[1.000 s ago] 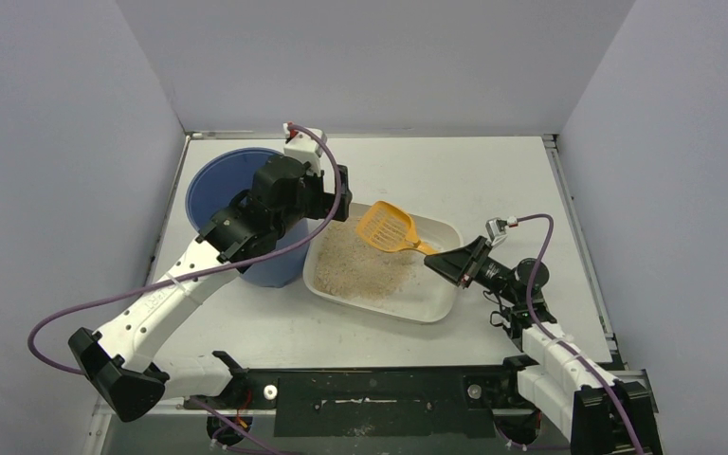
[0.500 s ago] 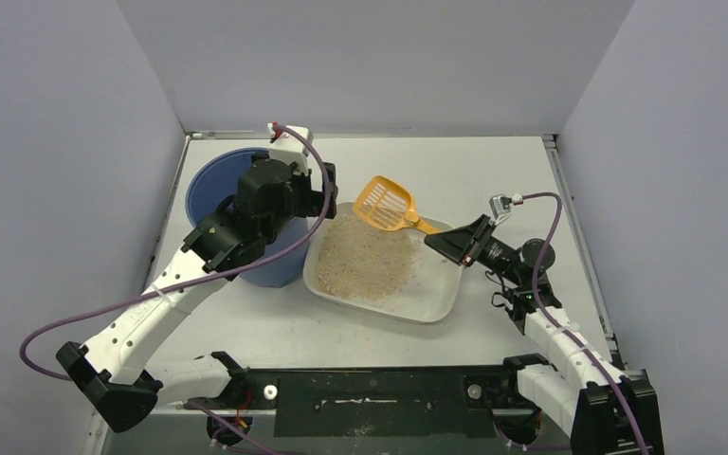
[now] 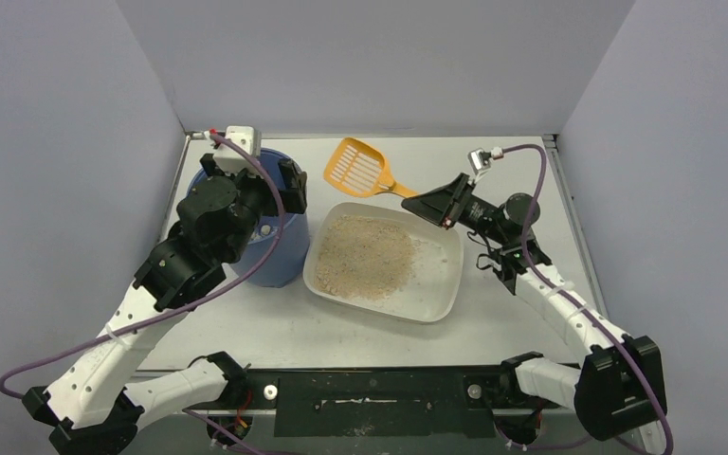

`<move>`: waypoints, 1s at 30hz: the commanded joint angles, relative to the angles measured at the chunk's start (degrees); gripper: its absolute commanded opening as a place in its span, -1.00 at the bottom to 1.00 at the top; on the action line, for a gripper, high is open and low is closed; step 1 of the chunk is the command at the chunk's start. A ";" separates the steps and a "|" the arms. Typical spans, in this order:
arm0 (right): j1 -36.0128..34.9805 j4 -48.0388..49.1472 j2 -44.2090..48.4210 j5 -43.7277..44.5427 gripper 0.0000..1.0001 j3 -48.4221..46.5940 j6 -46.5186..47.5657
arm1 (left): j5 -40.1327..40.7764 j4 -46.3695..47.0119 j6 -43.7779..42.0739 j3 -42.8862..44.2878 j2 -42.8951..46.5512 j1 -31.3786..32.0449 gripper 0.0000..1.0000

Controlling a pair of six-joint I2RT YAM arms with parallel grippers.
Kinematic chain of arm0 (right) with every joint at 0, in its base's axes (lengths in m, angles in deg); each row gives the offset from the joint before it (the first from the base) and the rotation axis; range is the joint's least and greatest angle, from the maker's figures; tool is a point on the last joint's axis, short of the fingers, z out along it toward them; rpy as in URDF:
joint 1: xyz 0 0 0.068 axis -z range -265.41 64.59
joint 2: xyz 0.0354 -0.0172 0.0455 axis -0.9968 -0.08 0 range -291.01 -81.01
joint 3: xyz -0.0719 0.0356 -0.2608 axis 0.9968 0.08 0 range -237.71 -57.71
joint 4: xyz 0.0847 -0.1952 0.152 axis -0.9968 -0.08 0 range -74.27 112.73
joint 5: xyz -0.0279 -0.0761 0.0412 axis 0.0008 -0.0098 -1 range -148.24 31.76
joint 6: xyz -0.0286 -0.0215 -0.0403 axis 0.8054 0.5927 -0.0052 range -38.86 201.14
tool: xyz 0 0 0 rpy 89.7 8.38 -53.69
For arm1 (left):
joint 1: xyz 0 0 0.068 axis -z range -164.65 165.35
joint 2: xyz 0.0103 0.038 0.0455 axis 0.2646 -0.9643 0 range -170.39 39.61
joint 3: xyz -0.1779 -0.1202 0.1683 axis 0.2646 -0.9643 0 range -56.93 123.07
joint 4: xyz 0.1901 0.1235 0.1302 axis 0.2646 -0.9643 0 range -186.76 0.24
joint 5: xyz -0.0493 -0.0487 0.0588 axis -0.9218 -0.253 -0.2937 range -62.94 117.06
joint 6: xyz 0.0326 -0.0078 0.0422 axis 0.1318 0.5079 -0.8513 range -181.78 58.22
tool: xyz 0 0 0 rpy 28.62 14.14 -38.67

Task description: Clean the litter box

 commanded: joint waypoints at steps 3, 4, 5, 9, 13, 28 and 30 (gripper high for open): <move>-8.28 -7.73 -9.29 2.95 -1.00 -17.51 12.28 | 1.65 3.10 -1.37 -0.29 2.71 -0.34 0.95; -9.66 -10.32 -11.48 3.20 -1.00 -20.71 14.97 | 1.54 2.94 -1.44 -0.37 2.99 -0.34 0.95; -11.15 -13.82 -12.91 3.77 -1.00 -23.84 18.56 | 1.34 2.69 -1.58 -0.47 3.14 -0.35 0.95; -16.03 -30.77 -19.72 6.45 -1.00 -38.98 36.40 | 0.81 1.72 -1.90 -0.23 4.14 -0.37 0.95; -19.27 -43.91 -26.38 6.46 -1.00 -51.46 51.44 | 1.52 1.06 -1.61 0.10 5.89 -0.38 0.95; -33.76 -45.07 -24.51 32.96 -1.00 -49.73 104.57 | 4.26 1.28 -0.85 -1.94 11.59 -0.33 0.95; -33.93 -44.90 -24.26 32.88 -1.00 -49.88 104.37 | 4.25 1.19 -0.85 -2.05 11.63 -0.34 0.95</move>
